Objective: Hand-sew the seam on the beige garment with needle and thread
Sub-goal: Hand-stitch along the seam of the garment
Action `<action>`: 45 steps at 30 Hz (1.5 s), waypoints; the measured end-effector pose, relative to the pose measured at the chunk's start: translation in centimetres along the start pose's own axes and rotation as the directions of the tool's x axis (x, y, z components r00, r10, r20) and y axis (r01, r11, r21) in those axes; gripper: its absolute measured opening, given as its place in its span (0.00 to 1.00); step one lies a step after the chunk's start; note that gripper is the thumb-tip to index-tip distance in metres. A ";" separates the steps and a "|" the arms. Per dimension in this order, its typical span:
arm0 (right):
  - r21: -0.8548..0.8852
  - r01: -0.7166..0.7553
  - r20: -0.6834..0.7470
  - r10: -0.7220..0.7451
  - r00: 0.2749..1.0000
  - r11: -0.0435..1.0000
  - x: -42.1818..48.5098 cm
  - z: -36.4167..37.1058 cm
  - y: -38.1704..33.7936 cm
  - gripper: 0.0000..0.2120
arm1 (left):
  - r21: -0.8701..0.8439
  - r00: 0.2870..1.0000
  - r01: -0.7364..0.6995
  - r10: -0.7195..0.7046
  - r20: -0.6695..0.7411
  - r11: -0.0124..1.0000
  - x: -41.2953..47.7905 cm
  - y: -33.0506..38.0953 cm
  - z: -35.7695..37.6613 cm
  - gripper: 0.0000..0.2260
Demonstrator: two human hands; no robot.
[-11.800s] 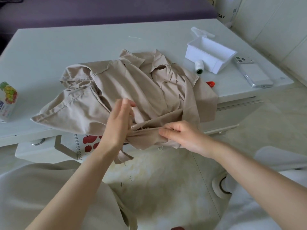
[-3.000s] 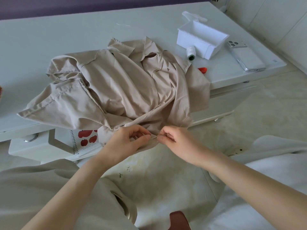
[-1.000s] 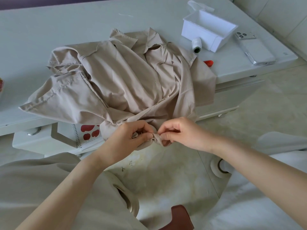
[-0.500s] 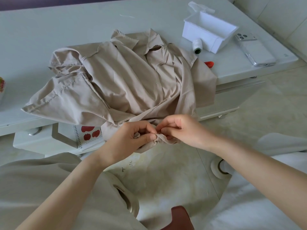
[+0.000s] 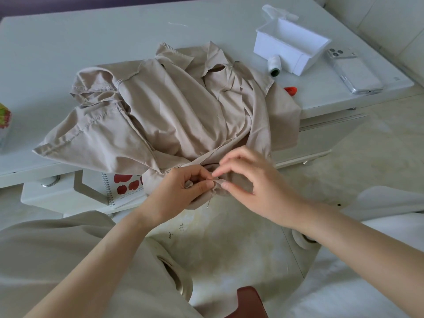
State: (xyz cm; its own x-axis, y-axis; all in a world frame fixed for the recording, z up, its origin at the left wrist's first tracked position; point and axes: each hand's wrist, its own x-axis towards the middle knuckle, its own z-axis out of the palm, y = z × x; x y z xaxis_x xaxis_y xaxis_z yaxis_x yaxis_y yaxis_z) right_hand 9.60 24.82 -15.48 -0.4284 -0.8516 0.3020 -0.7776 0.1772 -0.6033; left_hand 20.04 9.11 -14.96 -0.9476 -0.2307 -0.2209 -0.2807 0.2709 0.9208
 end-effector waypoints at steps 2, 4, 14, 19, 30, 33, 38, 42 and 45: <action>-0.153 0.099 -0.040 -0.106 0.994 0.983 -0.1 0.1 0.0 0.04 | -0.016 1.000 0.021 -0.021 -0.017 1.000 0.1 0.0 0.0 0.05; -0.243 0.149 -0.047 -0.165 0.985 0.959 -0.1 0.5 -0.1 0.05 | -0.018 0.999 0.040 -0.041 -0.022 0.999 0.2 -0.1 0.0 0.05; -0.041 0.189 -0.016 -0.190 0.982 0.981 0.1 2.4 -0.8 0.02 | 0.042 0.997 0.068 -0.067 -0.032 0.997 0.7 -0.7 0.1 0.06; 0.200 0.101 0.124 -0.128 0.984 0.975 -0.8 2.7 -1.0 0.01 | 0.054 0.996 0.044 -0.039 -0.075 0.998 1.2 -1.1 0.4 0.05; 0.375 -0.455 0.416 0.292 0.861 0.808 -3.7 2.0 -0.5 0.10 | -0.053 0.963 0.087 -0.097 -0.250 0.995 2.8 -1.5 0.7 0.05; 0.303 -0.528 0.457 0.365 0.811 0.794 -5.3 1.7 0.6 0.11 | -0.049 0.962 0.074 -0.084 -0.261 0.996 3.1 -1.4 0.7 0.05; 0.175 -0.588 0.449 0.468 0.761 0.790 -7.1 0.9 2.8 0.10 | -0.072 0.947 0.002 -0.025 -0.319 0.997 3.2 -0.7 0.1 0.06; 0.072 -0.609 0.454 0.518 0.725 0.790 -8.2 0.4 4.3 0.09 | -0.107 0.922 -0.024 -0.019 -0.386 0.994 3.2 -0.6 -0.6 0.06; 0.021 -0.623 0.459 0.546 0.701 0.782 -9.0 0.3 5.2 0.08 | -0.125 0.911 -0.032 -0.022 -0.412 0.992 3.3 -0.7 -0.9 0.06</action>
State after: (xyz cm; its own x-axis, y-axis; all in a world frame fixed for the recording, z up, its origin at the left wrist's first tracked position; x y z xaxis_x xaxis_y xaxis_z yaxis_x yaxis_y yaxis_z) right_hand 9.58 33.25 -21.57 -0.5141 -0.7261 -0.4565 -0.3308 0.6589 -0.6755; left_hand 17.28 7.30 -16.04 -0.7939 -0.6014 -0.0895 -0.2288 0.1591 0.9604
